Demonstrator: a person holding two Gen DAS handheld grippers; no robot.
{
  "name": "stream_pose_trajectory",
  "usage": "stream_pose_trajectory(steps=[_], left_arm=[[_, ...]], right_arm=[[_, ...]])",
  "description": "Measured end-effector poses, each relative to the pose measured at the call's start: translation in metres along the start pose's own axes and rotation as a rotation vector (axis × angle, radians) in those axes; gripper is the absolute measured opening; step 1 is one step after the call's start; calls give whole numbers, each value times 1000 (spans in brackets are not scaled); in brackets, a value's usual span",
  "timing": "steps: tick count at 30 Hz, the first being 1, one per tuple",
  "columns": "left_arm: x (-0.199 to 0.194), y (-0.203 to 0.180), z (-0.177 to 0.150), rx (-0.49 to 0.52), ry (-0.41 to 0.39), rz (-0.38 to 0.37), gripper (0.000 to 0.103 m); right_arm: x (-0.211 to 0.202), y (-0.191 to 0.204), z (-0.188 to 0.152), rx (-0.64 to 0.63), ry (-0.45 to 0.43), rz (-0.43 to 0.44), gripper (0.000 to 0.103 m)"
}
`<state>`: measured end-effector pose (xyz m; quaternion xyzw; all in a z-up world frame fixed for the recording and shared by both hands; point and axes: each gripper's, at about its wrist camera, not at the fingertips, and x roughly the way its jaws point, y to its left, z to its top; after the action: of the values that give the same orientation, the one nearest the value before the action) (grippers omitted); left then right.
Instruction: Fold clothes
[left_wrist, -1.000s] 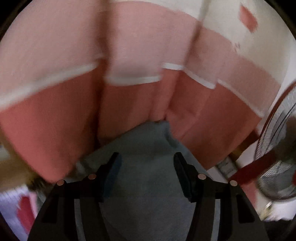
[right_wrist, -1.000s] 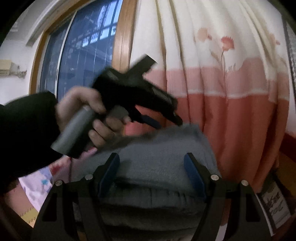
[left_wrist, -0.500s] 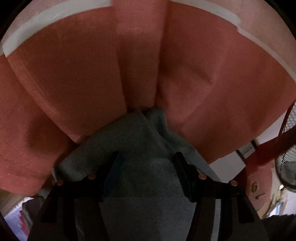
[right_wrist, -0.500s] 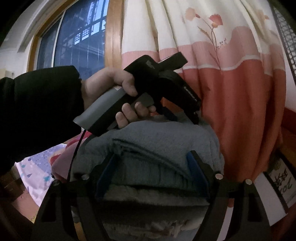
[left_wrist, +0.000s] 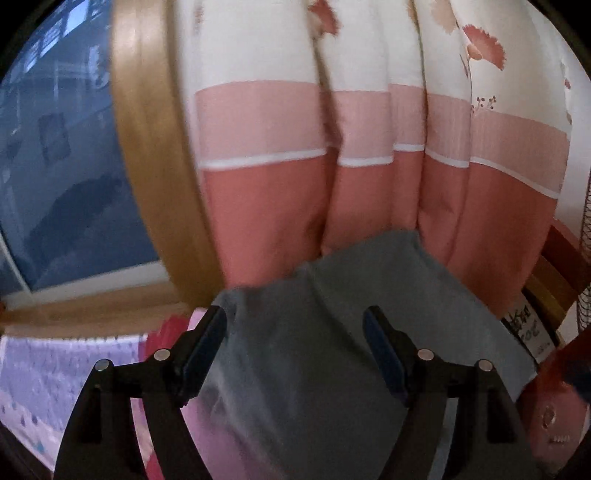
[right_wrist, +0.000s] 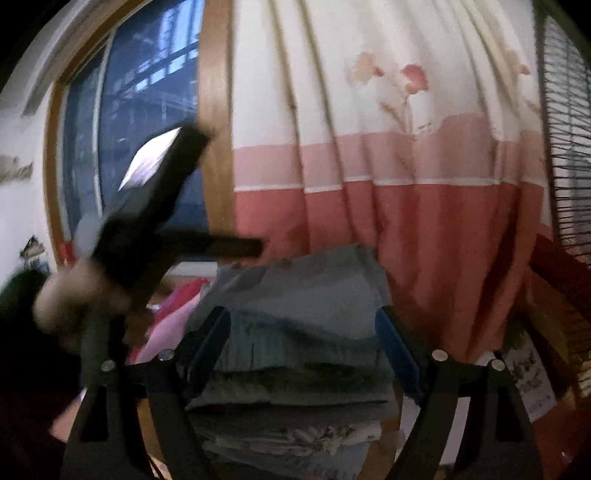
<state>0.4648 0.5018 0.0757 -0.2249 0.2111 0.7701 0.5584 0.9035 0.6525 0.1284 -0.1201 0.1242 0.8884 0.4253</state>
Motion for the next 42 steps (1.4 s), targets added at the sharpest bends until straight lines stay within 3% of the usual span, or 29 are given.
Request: stream_pose_trajectory(steps=[3,7,10,12,16,24,28,38,42], left_arm=[[3,-3,-8,27,3,-31,77],[6,-6,-19,62,6,-73,77],[9,-8,-27,89,9,-104,77],[10,-10,-32,106,11,-125,77],[12,-12,-43,143,12,-169,77],[-20,22,-66,241,-30,-303,77],[-33,31,-73,275,-38,-354,77],[-57,0,-87,300,-34,-389,77],[-62,-9,-91,300,-50,-358,77]], right_arm=[[-20,-6,2,52,29,-38,83],[-18,8,8,113,47,-96,83],[-20,27,-6,148,52,-153,83],[4,26,-5,171,58,-196,83],[14,51,-10,229,67,-304,83],[-9,106,-21,306,75,-535,83],[-29,125,-24,354,79,-593,83],[-54,125,-29,351,101,-588,83],[-57,120,-31,349,101,-566,83]])
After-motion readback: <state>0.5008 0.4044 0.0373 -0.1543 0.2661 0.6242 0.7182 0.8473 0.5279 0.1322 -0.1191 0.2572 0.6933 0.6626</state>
